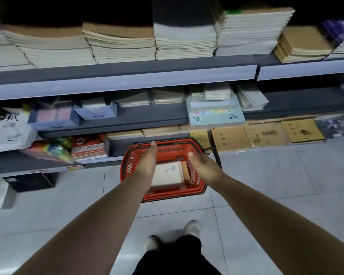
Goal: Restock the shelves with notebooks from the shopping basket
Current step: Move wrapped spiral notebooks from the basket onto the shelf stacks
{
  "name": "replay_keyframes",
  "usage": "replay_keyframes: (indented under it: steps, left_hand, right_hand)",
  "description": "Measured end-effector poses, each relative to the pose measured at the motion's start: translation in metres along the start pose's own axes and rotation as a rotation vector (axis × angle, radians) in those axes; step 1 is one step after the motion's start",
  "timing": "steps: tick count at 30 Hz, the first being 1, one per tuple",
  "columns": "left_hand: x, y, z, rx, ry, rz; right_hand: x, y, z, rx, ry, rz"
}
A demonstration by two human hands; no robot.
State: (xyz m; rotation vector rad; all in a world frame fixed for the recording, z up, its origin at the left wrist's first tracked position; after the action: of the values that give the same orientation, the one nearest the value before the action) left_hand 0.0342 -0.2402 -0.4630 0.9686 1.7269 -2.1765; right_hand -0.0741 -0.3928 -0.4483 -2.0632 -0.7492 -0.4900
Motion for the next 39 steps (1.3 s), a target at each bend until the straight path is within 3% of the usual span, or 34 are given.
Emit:
replay_keyframes:
  steps: [9,13,17,22,28,33,39]
  left_hand:
    - [0.022,0.042,0.01,-0.061,-0.008,-0.013]
    - [0.022,0.071,0.009,-0.073,-0.011,0.024]
    - [0.024,0.116,-0.005,-0.134,0.085,0.027]
    - [0.046,0.182,-0.027,-0.114,0.161,0.059]
    - [0.068,0.274,-0.059,-0.161,0.172,0.093]
    - [0.121,0.336,-0.074,-0.155,0.161,-0.014]
    - [0.162,0.387,-0.094,-0.151,0.224,-0.014]
  right_hand:
    - [-0.004,0.053,0.023,0.104,-0.108,-0.181]
    - [-0.032,0.09,0.056,0.169,-0.293,-0.047]
    - [-0.045,0.13,0.079,0.126,-0.55,-0.107]
    - [-0.08,0.183,0.119,0.164,-0.634,-0.097]
    - [-0.112,0.259,0.156,0.169,-0.609,-0.037]
    - [-0.157,0.295,0.186,0.177,-0.527,0.067]
    - [-0.209,0.318,0.208,0.185,-0.473,0.157]
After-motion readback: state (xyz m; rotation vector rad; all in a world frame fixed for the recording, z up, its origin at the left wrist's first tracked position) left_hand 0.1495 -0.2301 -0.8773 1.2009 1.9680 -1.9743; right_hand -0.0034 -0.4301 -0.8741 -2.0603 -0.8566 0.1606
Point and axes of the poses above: each hand's wrist, its own y-axis towards the middle knuckle, its own z-axis out of the palm, x = y × z, the point moved 9 cm from there along y, towards the middle knuckle, and after that the axes turned 14 degrees about -y, right-handed, at the moved point
